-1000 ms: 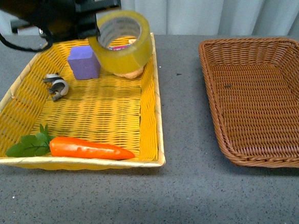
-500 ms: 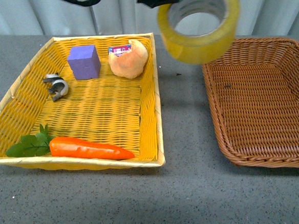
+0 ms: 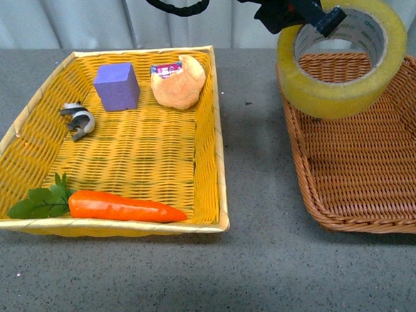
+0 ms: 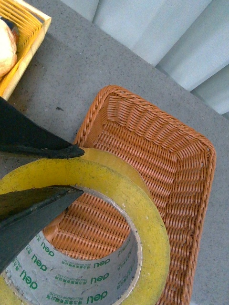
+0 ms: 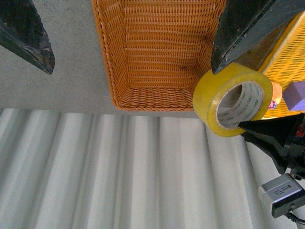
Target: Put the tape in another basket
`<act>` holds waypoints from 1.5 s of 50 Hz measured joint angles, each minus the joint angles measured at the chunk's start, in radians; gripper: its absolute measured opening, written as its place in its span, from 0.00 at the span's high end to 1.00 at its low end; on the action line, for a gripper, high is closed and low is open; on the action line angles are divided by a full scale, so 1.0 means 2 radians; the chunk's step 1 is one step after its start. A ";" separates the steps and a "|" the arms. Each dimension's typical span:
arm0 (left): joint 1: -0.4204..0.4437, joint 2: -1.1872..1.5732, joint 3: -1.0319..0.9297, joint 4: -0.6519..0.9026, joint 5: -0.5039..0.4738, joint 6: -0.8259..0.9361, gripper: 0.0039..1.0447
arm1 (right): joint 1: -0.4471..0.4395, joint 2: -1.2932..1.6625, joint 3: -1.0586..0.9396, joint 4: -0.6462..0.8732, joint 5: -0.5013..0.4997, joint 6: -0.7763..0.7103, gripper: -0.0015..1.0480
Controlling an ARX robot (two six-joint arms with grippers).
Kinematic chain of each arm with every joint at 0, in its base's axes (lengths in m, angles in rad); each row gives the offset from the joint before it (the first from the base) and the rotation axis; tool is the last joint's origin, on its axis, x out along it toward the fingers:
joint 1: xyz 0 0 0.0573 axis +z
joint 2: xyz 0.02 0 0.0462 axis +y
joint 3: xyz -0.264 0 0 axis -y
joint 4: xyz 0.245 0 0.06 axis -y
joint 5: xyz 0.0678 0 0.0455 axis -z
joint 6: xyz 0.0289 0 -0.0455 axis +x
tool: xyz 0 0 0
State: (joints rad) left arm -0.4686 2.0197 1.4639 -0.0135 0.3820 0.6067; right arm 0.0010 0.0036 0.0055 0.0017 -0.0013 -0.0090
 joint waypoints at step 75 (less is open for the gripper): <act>0.000 0.000 0.001 -0.003 -0.003 0.024 0.87 | 0.028 0.740 0.411 0.027 -0.143 -0.045 0.09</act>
State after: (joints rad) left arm -0.4694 2.0197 1.4651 -0.0200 0.3767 0.6552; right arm 0.0566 1.4830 0.8280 0.0563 -0.2867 -0.0994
